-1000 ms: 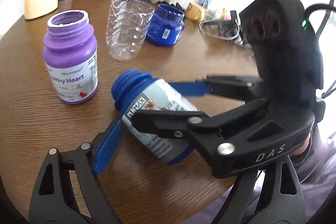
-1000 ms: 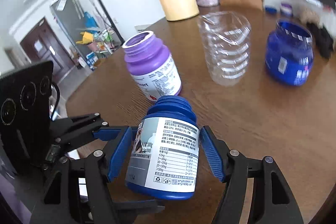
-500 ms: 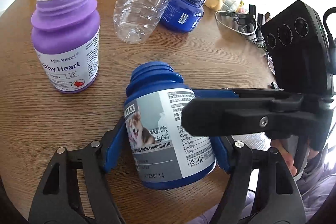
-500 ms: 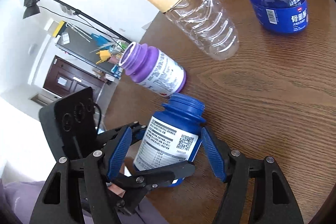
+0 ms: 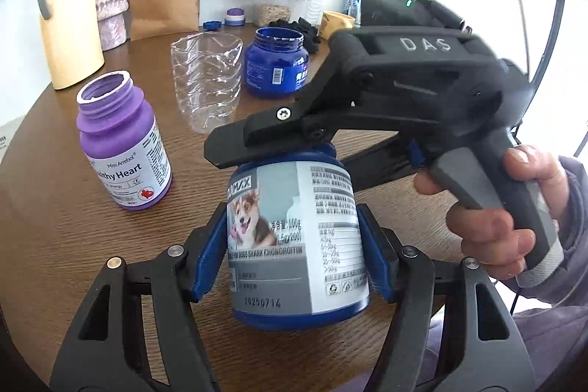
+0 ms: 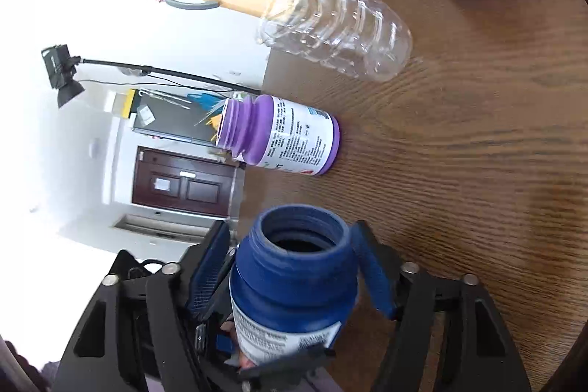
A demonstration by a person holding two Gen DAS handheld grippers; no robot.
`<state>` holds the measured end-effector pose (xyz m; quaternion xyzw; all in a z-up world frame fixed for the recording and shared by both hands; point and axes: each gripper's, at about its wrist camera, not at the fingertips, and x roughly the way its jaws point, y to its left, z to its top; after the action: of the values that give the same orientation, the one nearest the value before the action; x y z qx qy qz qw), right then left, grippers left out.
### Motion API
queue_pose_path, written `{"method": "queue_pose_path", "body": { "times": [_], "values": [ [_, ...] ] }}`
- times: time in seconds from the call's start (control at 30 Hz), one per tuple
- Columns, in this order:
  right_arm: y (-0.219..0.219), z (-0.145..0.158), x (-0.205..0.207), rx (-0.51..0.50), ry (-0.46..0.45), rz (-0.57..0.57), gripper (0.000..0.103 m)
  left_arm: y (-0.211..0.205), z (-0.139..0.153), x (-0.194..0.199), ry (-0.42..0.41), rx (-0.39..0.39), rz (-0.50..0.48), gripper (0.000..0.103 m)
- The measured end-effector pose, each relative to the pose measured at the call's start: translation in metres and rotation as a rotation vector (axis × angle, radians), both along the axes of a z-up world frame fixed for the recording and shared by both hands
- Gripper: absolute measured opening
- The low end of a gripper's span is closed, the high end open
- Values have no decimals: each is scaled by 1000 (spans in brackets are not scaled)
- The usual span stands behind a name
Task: Flip cup upright
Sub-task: 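Rotate the bottle cap-up with the right gripper while the left gripper steadies it, then lower the upright bottle onto the table and open the right gripper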
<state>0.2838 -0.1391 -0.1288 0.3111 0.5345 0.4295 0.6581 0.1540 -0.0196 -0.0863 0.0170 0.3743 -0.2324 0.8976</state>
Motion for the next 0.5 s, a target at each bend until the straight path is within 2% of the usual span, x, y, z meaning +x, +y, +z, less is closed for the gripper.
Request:
{"method": "queue_pose_path", "body": {
  "times": [0.1,0.2,0.27,0.3,0.33,0.4,0.43,0.5],
  "values": [
    [8,11,-5,-94,-101,-8,58,5,-7,6,48,-23,0,60],
    [17,25,-10,-169,-216,5,58,11,-10,13,96,-49,7,65],
    [25,42,-17,-264,-354,-2,58,14,-13,13,100,-54,20,73],
    [30,51,-23,-335,-450,-6,58,17,-12,13,98,-53,30,76],
    [38,62,-28,-431,-574,-23,58,19,-12,13,94,-51,40,76],
    [51,71,-38,-582,-755,-37,58,26,-12,13,87,-34,70,76],
    [55,70,-40,-635,-809,-36,58,29,-13,15,90,-32,87,76],
    [63,63,-36,-667,-830,-23,58,38,-16,19,107,-34,131,76]
  ]
}}
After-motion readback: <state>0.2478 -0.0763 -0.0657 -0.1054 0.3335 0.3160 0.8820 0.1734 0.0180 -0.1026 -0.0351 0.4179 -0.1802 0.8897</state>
